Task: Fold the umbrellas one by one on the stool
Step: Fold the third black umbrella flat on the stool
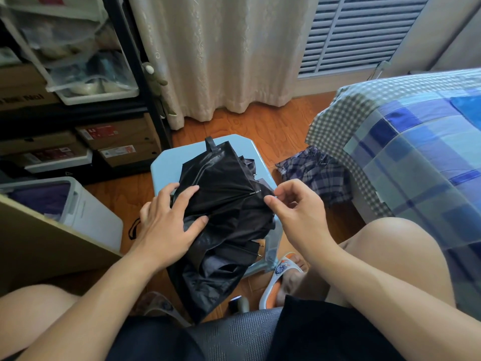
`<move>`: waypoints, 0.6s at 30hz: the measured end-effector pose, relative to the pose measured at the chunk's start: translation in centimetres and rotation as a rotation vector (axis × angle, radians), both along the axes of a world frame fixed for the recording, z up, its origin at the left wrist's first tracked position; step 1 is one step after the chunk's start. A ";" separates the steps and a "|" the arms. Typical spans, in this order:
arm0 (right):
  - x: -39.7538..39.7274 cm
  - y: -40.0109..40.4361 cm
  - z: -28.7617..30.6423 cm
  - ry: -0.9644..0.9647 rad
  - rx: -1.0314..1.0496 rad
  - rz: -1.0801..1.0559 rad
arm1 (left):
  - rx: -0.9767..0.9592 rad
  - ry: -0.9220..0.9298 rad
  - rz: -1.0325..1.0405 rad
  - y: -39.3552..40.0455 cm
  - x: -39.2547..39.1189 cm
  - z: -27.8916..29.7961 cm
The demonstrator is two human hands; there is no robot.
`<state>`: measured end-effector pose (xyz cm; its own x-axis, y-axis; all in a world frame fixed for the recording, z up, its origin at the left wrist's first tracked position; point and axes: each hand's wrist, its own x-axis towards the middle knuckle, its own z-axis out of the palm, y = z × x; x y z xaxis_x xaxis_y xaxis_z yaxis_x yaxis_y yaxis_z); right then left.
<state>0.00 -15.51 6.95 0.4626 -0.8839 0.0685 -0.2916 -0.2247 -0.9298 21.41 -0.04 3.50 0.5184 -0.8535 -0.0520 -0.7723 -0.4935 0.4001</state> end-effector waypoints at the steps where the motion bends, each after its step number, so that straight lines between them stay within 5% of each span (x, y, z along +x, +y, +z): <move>1: 0.0 0.1 0.1 -0.006 0.010 -0.004 | 0.001 0.000 0.001 0.0 0.0 0.0; 18: -0.3 -0.9 0.6 -0.075 0.409 0.001 | -0.001 0.009 0.002 0.0 0.0 0.0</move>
<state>-0.33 -16.37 7.58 0.4706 -0.8449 -0.2542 -0.2192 0.1671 -0.9613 21.42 -0.05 3.52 0.5193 -0.8527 -0.0559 -0.7679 -0.4944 0.4072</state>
